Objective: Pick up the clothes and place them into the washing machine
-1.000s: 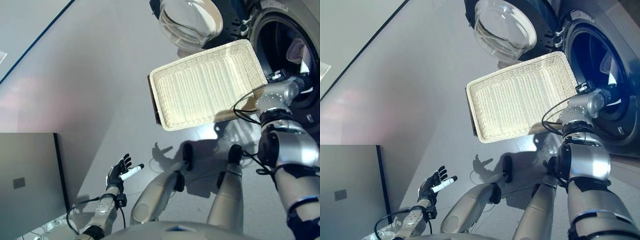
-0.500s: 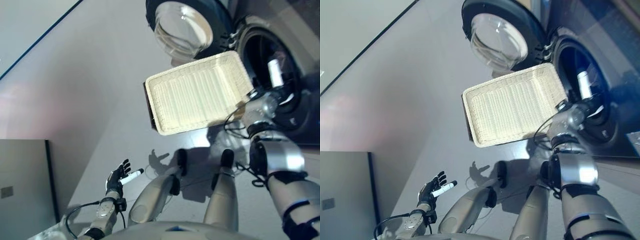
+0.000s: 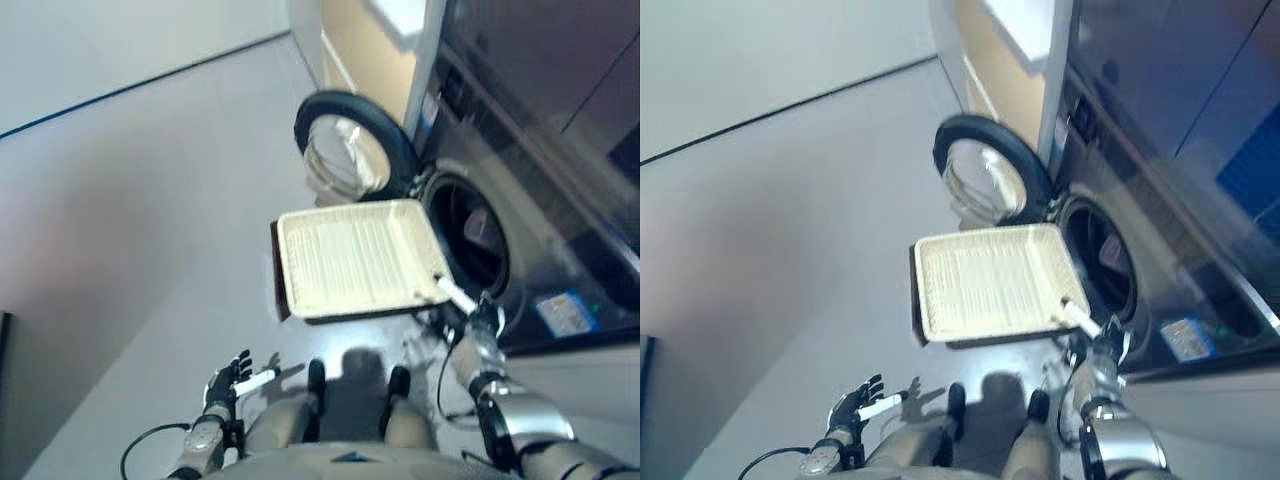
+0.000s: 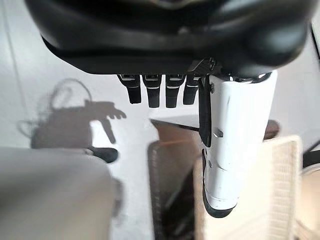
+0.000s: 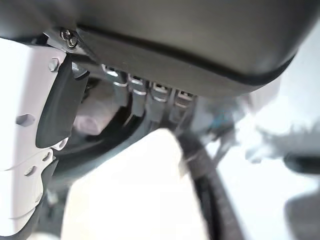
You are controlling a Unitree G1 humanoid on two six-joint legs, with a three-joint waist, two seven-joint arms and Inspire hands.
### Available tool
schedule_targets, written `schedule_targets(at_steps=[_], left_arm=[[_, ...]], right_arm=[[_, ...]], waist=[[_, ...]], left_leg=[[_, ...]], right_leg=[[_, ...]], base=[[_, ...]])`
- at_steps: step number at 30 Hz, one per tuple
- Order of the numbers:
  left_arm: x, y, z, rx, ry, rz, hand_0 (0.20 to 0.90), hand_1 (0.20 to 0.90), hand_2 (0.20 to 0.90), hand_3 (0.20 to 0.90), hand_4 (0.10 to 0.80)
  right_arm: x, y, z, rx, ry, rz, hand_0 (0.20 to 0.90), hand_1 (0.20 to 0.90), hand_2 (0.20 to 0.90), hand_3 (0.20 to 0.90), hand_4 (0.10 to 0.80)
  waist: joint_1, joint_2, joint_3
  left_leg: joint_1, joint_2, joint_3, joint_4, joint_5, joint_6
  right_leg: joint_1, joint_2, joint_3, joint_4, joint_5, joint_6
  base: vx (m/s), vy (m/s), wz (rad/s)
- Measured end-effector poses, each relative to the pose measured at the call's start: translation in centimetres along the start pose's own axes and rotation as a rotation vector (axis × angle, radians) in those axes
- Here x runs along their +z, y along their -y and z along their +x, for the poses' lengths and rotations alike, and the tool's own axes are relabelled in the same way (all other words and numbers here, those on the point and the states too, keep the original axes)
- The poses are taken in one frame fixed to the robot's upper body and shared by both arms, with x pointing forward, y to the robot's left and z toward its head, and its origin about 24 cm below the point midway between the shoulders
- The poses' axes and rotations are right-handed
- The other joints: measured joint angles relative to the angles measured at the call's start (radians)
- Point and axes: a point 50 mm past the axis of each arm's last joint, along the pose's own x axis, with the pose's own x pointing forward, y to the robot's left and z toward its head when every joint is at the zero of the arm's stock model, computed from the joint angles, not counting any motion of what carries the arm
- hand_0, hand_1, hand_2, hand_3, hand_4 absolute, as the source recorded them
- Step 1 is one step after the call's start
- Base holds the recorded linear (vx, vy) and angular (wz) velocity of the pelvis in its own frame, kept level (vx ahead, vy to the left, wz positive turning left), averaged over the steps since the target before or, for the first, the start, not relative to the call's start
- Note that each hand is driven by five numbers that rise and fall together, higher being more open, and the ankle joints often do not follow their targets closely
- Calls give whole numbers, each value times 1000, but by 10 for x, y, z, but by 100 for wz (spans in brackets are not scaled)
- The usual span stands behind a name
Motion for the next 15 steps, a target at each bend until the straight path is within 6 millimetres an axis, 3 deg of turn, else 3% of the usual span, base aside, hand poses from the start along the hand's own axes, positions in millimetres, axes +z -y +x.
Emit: schedule_targets(at_steps=[5,10,15], left_arm=[[-17,-12,-6,16,-87,8,900,900,900,900,800],[-39,-18,-15,25,-182,29,900,900,900,900,800],[-58,-19,-26,18,-251,78,900,900,900,900,800]], right_arm=[[-46,28,-15,18,-97,-271,900,900,900,900,800],[-93,51,-39,95,-213,-615,900,900,900,900,800],[-125,71,-60,97,-334,-707,900,900,900,900,800]], waist=[[-14,-35,-64],[-25,-25,-113],[-28,-18,-137]], left_leg=[[79,13,9,-27,-15,-5],[155,23,14,-60,-23,-11],[177,31,12,-63,-28,-16]], right_leg=[[98,19,-7,-70,12,-7],[194,35,-12,-147,31,-7],[224,42,-19,-154,27,-13]], base=[[66,-49,-6],[58,-49,-3],[35,-24,1]])
